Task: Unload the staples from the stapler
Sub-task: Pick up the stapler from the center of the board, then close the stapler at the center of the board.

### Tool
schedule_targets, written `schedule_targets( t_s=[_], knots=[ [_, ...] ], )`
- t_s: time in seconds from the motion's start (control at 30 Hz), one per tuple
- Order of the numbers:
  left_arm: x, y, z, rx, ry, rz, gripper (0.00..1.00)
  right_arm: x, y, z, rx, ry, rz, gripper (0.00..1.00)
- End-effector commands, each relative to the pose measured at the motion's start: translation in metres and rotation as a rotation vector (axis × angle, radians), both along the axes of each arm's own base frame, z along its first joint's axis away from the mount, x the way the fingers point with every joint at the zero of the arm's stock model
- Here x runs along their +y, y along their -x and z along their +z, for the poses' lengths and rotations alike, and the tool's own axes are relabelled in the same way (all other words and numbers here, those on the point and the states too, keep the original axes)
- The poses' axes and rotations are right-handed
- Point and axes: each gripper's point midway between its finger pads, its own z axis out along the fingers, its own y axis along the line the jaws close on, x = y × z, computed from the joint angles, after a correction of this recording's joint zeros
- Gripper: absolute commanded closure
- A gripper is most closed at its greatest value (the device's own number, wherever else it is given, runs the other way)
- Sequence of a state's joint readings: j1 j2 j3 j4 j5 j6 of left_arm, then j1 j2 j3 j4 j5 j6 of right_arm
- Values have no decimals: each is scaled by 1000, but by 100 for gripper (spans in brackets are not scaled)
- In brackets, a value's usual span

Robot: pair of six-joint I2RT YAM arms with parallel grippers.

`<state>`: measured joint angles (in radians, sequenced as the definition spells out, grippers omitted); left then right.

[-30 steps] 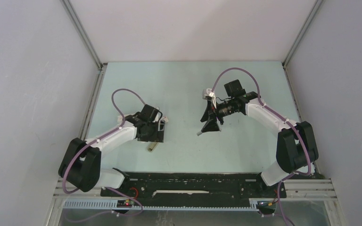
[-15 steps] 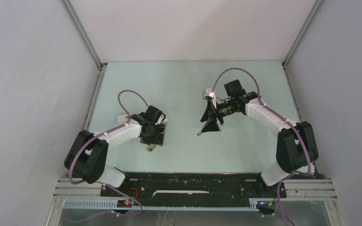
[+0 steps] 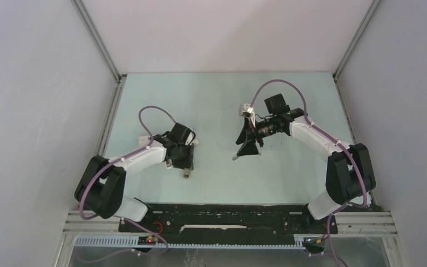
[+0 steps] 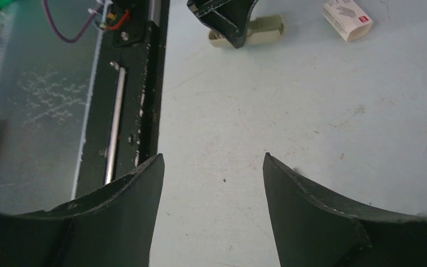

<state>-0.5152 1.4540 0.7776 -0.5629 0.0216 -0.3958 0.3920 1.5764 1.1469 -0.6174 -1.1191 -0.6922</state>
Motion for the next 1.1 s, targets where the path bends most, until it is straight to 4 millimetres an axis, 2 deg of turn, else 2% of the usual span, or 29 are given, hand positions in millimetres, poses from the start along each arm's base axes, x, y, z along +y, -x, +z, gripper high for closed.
schedule_targets(
  t_s=[0.0,0.2,0.3,0.4,0.5,0.6,0.7,0.8,0.9,1.07],
  knots=[
    [-46,-13,47,-123,280,-28,88,9,6,20,104,-88,3,26],
    [-91,-31,109,-292,635,-36,89,31,12,43,329,-154,12,28],
    [-99,-38,141,-378,775,-18,89,43,12,52,402,-161,-6,28],
    [-103,-42,173,-461,898,-4,89,52,-2,65,434,-202,-82,28],
    [-102,-43,201,-535,999,17,89,58,-12,73,487,-228,-128,28],
    [-99,-43,225,-585,1100,59,90,62,-10,73,508,-229,-113,26],
    [-97,-42,246,-622,1170,74,91,65,-3,77,532,-242,-75,24],
    [-95,-40,263,-646,1227,85,91,68,4,91,566,-273,-21,24],
    [-93,-39,271,-670,1250,97,91,72,13,108,566,-310,29,24],
    [-94,-37,281,-677,1299,97,91,77,18,121,578,-346,56,27]
  ],
)
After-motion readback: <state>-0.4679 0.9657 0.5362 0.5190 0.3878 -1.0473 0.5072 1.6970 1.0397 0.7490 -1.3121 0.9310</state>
